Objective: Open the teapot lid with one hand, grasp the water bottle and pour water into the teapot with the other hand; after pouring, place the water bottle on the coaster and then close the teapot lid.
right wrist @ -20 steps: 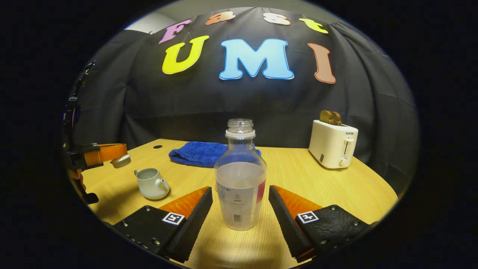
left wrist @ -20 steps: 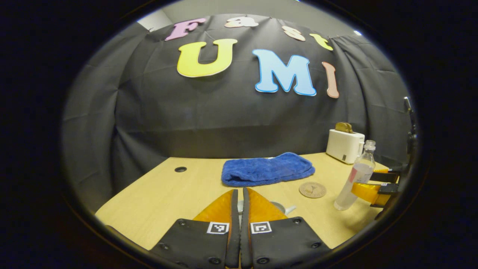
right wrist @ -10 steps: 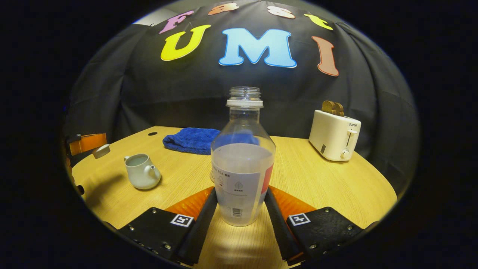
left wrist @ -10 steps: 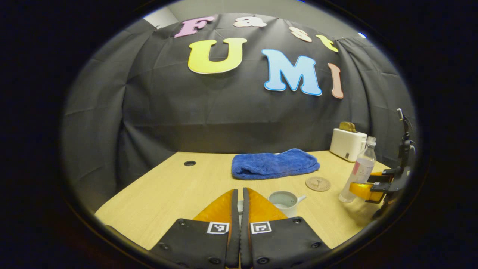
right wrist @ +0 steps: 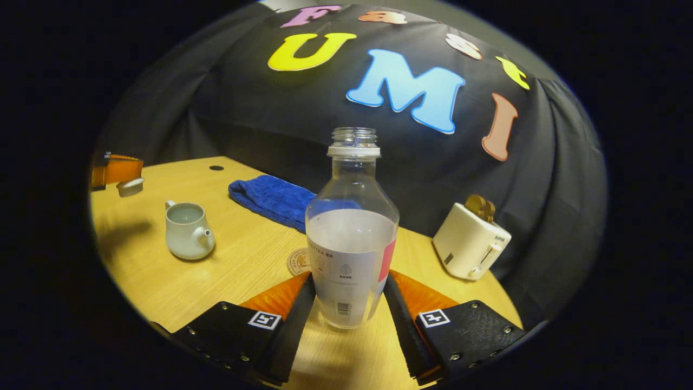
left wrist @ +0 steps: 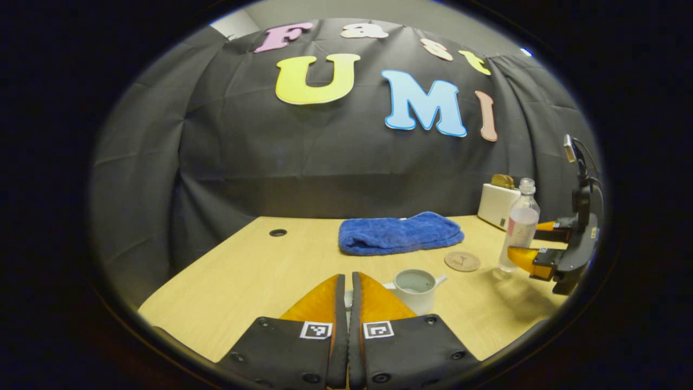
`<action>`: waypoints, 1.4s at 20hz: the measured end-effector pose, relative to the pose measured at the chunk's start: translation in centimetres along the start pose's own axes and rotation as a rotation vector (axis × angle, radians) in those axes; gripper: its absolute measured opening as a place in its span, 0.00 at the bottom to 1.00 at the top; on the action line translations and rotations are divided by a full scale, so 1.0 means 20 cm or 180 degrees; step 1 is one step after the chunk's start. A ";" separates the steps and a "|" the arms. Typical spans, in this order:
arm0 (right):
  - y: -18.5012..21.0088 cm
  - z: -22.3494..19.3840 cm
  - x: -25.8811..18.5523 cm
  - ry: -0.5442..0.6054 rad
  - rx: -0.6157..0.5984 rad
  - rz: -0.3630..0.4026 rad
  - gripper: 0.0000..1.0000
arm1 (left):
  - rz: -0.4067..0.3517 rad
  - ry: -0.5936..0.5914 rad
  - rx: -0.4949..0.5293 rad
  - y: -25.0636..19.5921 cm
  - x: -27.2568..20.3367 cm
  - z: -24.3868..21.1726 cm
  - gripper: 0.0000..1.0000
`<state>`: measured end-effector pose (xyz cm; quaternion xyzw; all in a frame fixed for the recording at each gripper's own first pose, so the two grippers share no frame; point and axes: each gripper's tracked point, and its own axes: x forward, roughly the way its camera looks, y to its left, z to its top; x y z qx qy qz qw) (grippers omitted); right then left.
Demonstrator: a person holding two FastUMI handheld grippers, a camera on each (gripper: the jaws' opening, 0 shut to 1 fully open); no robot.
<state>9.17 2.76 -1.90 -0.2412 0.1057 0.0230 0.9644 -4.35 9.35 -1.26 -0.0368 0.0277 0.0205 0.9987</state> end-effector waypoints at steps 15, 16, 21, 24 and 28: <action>0.17 0.36 0.14 -0.0371 -0.1809 -0.0217 0.77 | 0.0099 0.0050 -0.0092 0.15 -0.03 -0.06 0.08; 0.19 0.35 0.16 -0.0381 -0.1905 -0.0216 0.77 | 0.0105 0.0050 -0.0098 0.16 -0.03 -0.06 0.08; 0.26 0.34 0.17 -0.0414 -0.2399 -0.0302 0.77 | 0.0116 0.0065 -0.0087 0.17 -0.04 -0.07 0.08; 0.27 0.34 0.17 -0.0450 -0.2738 -0.0407 0.77 | 0.0124 0.0069 -0.0090 0.18 -0.04 -0.07 0.08; 0.28 0.39 0.20 -0.0549 -0.3120 -0.0505 0.77 | 0.0125 0.0081 -0.0099 0.19 -0.03 -0.08 0.08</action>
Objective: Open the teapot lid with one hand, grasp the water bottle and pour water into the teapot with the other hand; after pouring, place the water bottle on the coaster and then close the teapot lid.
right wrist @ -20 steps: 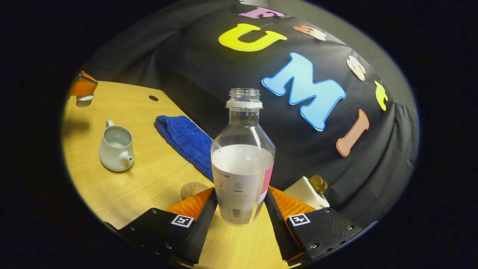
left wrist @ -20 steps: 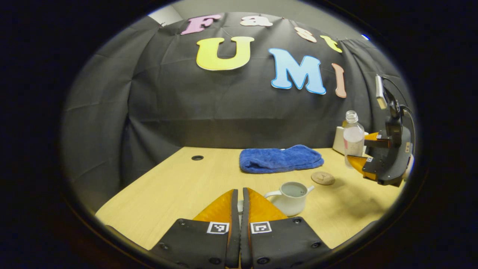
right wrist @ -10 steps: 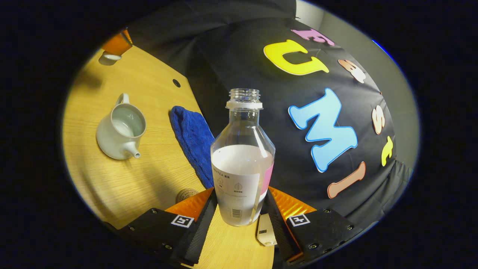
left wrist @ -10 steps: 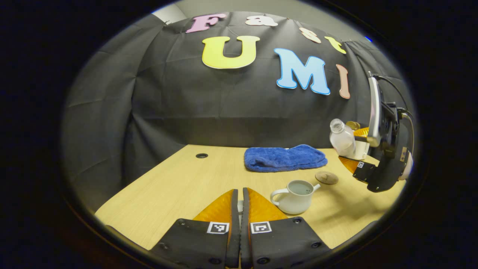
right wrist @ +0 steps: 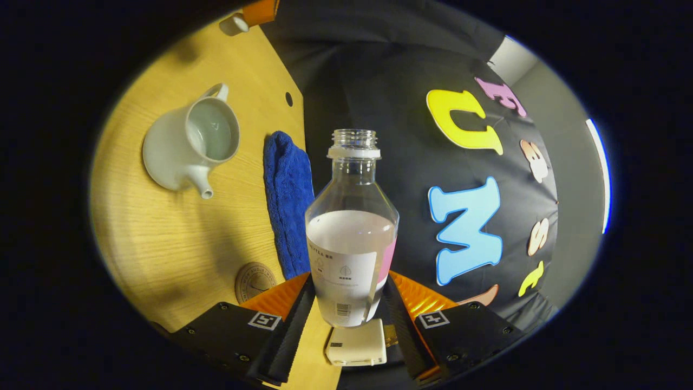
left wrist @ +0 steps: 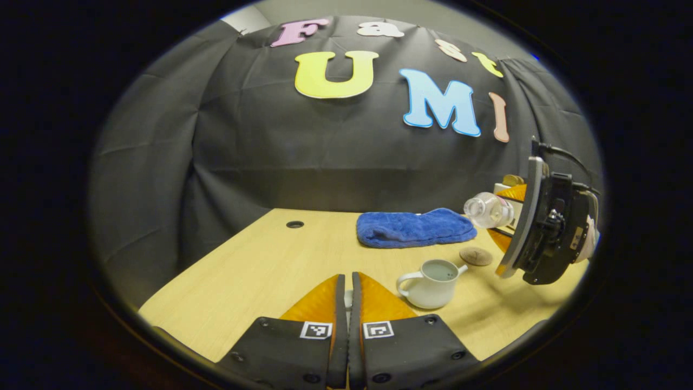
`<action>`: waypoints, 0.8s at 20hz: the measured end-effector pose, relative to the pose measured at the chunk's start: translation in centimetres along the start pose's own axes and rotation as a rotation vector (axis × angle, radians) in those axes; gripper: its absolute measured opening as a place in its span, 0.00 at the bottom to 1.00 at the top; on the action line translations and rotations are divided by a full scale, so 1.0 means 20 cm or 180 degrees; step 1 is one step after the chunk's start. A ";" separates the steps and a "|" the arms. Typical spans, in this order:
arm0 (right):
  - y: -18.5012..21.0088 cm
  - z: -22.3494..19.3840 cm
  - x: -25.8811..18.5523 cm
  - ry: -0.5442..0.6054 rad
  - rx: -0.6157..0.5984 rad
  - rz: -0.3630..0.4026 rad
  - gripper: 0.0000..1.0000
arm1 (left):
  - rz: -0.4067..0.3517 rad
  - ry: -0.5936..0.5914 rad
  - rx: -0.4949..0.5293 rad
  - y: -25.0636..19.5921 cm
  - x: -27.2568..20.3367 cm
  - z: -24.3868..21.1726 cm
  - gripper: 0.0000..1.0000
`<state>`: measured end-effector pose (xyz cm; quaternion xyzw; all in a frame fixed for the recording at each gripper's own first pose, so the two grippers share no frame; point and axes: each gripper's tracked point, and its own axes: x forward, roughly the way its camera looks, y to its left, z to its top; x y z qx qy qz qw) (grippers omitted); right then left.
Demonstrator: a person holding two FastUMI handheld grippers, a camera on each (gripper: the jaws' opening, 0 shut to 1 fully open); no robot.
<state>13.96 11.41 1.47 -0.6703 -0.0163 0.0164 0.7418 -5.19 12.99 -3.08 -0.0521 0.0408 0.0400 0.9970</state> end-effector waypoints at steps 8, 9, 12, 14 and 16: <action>-0.02 0.06 0.00 -0.0152 -0.0499 -0.0173 0.77 | -0.0008 0.0035 0.0009 -0.01 0.00 -0.02 0.07; -0.03 0.07 0.01 -0.0165 -0.0551 -0.0196 0.77 | -0.0006 0.0038 0.0011 -0.01 0.00 -0.02 0.08; -0.07 0.09 0.01 -0.0208 -0.0712 -0.0293 0.77 | -0.0004 0.0047 0.0007 -0.01 0.00 -0.02 0.08; -0.08 0.10 0.01 -0.0236 -0.0836 -0.0361 0.77 | -0.0009 0.0055 0.0009 -0.01 0.00 -0.03 0.08; -0.10 0.11 0.01 -0.0279 -0.0971 -0.0433 0.77 | -0.0014 0.0056 0.0017 -0.01 0.00 -0.03 0.08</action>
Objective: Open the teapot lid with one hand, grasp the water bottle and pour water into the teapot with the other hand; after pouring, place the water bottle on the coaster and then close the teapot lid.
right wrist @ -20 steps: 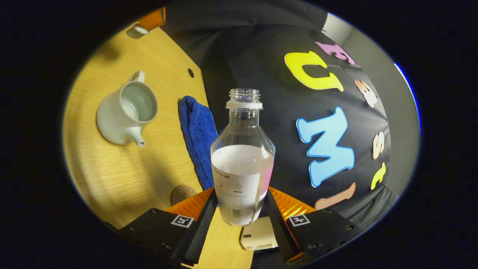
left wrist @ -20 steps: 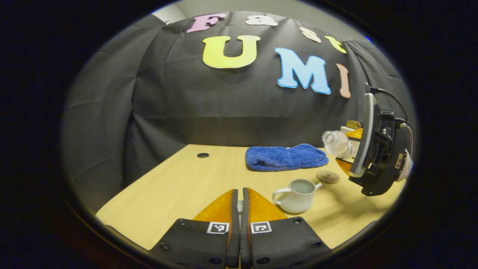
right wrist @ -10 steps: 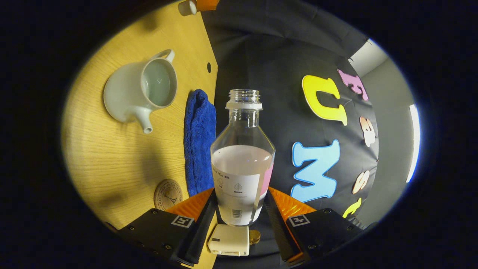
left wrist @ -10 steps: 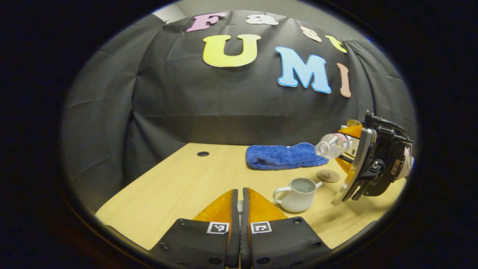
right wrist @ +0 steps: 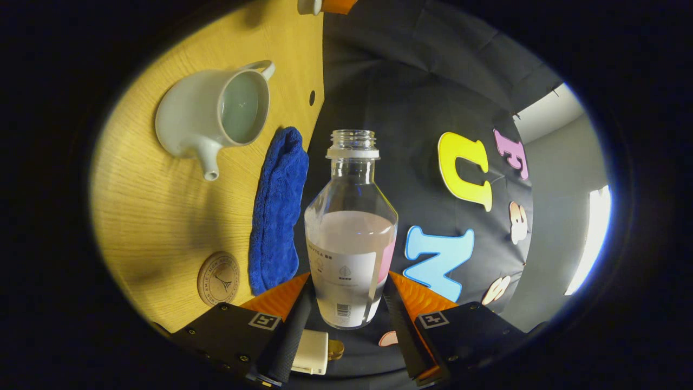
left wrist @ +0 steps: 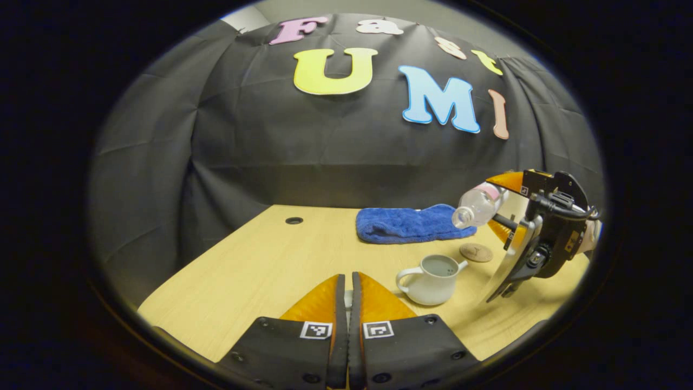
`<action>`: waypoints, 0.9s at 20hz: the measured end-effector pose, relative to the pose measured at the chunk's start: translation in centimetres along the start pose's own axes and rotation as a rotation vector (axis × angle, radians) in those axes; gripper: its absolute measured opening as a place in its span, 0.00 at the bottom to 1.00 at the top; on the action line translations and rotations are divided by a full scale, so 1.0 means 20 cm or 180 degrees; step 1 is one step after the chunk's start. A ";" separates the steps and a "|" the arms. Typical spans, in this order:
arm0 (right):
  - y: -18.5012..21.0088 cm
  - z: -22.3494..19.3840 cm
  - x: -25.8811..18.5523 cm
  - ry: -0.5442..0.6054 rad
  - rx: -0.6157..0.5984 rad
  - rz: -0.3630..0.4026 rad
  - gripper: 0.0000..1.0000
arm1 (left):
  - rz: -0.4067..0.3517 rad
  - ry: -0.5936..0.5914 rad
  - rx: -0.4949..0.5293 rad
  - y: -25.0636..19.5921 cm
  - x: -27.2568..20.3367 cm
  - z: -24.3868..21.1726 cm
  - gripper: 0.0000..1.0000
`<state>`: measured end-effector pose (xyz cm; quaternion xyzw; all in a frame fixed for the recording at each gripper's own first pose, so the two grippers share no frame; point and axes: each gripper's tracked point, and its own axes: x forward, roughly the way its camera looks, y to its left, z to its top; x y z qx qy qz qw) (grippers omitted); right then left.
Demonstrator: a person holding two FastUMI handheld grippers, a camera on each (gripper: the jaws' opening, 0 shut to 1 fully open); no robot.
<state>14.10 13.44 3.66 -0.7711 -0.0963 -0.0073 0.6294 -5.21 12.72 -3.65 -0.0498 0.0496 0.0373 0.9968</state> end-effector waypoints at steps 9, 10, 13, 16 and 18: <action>-0.06 0.01 0.01 -0.0087 -0.0241 -0.0124 0.77 | -0.0009 0.0019 -0.0004 0.00 0.00 -0.01 0.08; -0.06 0.01 0.01 -0.0091 -0.0251 -0.0132 0.77 | -0.0011 0.0023 -0.0002 0.00 0.00 -0.01 0.07; -0.09 0.01 0.01 -0.0113 -0.0323 -0.0184 0.77 | -0.0014 0.0034 0.0010 -0.01 0.01 -0.02 0.08; -0.11 0.01 0.01 -0.0153 -0.0411 -0.0221 0.77 | -0.0020 0.0037 0.0014 -0.01 0.00 -0.02 0.07; -0.12 0.01 0.00 -0.0173 -0.0458 -0.0235 0.77 | -0.0025 0.0040 0.0020 -0.02 0.00 -0.01 0.08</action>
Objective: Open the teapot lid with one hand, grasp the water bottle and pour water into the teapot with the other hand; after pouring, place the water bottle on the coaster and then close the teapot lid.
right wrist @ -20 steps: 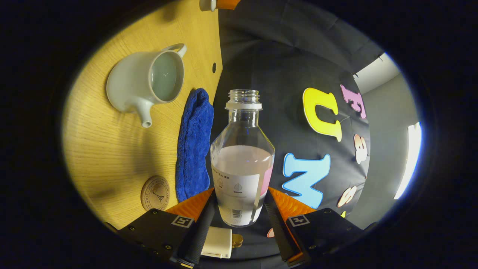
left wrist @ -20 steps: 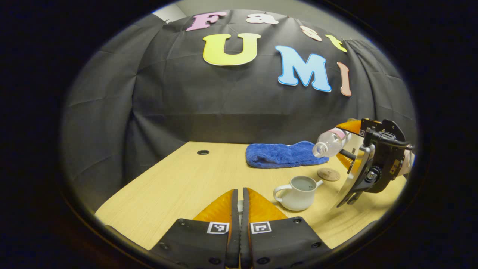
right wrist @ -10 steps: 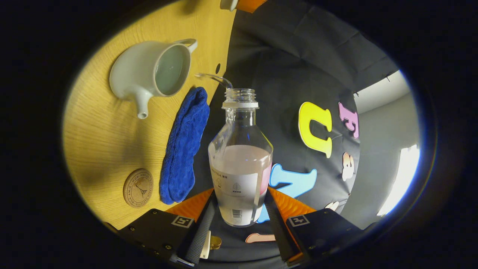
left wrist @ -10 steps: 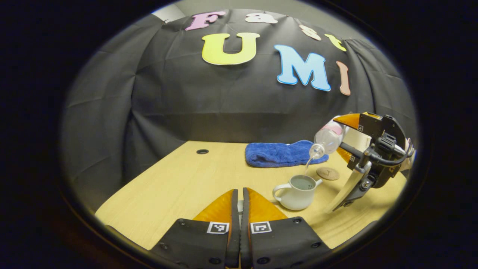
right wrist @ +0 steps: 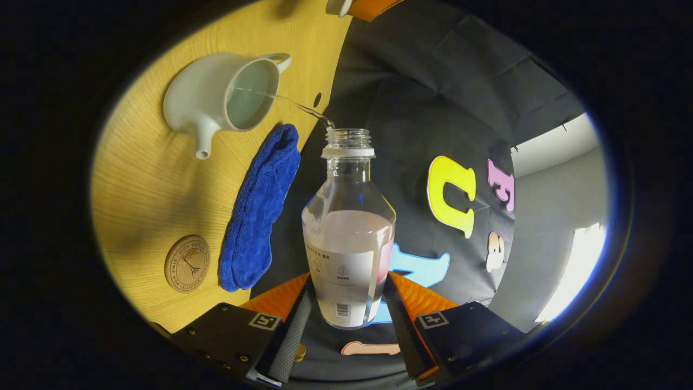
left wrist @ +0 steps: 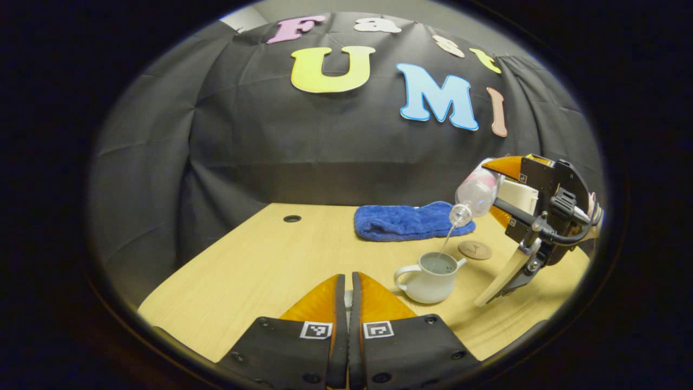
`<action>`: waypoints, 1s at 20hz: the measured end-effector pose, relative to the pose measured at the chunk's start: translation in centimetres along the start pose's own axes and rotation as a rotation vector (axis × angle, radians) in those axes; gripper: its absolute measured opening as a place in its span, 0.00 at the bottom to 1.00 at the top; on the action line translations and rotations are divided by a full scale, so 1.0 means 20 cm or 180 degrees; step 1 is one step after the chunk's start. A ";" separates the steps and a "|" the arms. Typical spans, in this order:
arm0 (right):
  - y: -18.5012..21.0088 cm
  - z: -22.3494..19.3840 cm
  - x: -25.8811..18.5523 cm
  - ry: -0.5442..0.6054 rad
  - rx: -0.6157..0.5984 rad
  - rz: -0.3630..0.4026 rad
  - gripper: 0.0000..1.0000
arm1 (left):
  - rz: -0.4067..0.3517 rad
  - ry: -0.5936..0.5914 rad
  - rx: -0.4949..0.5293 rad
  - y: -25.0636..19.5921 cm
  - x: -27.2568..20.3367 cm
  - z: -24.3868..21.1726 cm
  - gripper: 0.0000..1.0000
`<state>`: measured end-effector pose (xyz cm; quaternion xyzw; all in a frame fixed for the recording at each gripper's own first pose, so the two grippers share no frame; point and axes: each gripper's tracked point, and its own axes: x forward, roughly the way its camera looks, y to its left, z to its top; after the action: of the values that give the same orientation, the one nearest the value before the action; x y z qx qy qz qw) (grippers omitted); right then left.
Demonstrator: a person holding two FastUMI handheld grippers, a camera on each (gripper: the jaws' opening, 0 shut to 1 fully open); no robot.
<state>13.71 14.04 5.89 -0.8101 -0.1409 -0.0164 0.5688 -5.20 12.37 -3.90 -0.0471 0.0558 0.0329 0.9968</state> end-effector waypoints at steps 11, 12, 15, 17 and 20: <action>-0.04 0.01 -0.01 -0.0143 -0.0369 -0.0158 0.77 | -0.0013 0.0019 0.0023 -0.02 0.01 0.00 0.07; -0.04 0.02 -0.01 -0.0157 -0.0408 -0.0175 0.77 | -0.0016 0.0019 0.0020 -0.02 0.01 0.00 0.08; -0.06 0.04 -0.02 -0.0220 -0.0551 -0.0247 0.76 | -0.0014 0.0028 0.0028 -0.02 0.02 -0.01 0.07; -0.07 0.05 -0.03 -0.0261 -0.0630 -0.0296 0.76 | -0.0017 0.0037 0.0022 -0.02 0.02 -0.02 0.07; -0.10 0.08 -0.04 -0.0340 -0.0825 -0.0444 0.76 | -0.0014 0.0046 0.0024 -0.02 0.01 -0.02 0.08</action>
<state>12.25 15.99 6.90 -0.8647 -0.2237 -0.0308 0.4487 -4.93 11.97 -4.22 -0.0437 0.0630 0.0302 0.9966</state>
